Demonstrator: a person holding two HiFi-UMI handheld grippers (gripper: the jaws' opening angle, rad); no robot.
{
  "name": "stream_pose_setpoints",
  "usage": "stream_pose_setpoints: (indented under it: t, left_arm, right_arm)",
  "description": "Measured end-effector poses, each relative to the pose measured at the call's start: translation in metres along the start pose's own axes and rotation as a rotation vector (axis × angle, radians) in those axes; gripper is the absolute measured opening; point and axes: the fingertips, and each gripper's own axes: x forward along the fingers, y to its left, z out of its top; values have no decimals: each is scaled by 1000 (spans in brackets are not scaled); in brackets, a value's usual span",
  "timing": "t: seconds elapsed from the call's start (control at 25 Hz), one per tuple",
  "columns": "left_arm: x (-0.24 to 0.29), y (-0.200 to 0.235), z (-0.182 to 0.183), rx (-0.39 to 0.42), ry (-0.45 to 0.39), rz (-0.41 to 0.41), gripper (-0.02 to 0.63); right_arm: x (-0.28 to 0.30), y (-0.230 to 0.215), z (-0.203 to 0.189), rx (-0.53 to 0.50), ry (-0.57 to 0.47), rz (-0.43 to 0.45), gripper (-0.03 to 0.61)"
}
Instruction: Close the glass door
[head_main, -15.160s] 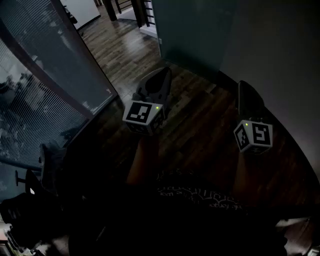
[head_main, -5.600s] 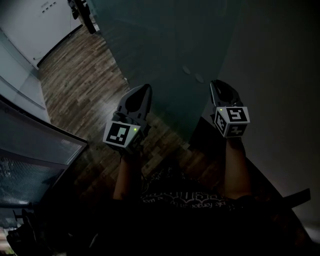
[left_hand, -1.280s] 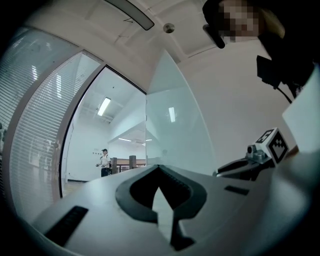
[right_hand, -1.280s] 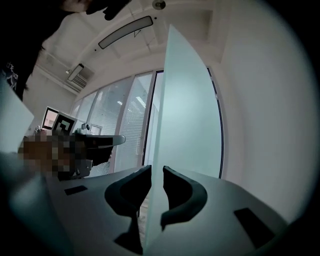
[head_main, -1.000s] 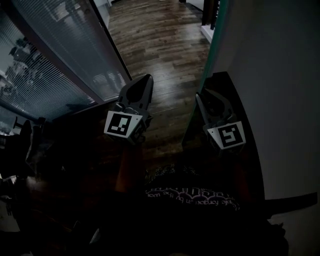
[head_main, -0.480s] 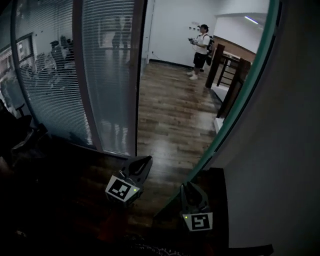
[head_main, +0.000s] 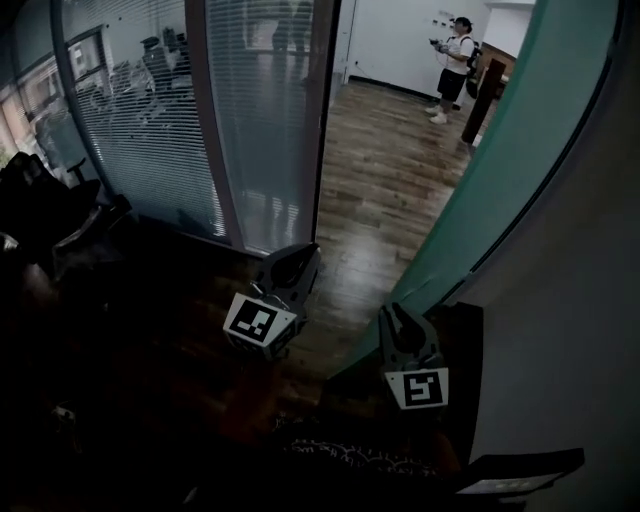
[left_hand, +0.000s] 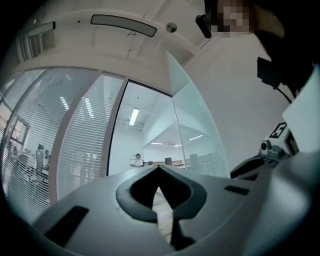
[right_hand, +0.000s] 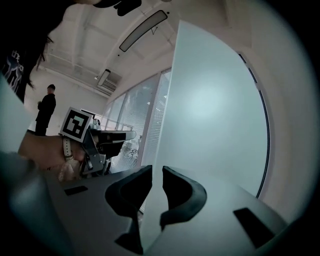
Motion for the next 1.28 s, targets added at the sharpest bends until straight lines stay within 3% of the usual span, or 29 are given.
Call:
stream_pose_setpoints:
  t: [0.28, 0.52, 0.76, 1.28]
  left_arm:
    - [-19, 28, 9, 36, 27, 97, 2]
    - [-27, 50, 5, 58, 49, 127, 2]
    - [-17, 74, -9, 20, 68, 86, 2]
    - [10, 149, -12, 27, 60, -63, 2]
  right_arm:
    - [39, 6, 11, 13, -21, 79, 66]
    - [71, 13, 14, 43, -32, 97, 63]
    - [101, 12, 19, 50, -22, 59, 63]
    - [156, 19, 25, 98, -1, -94, 63]
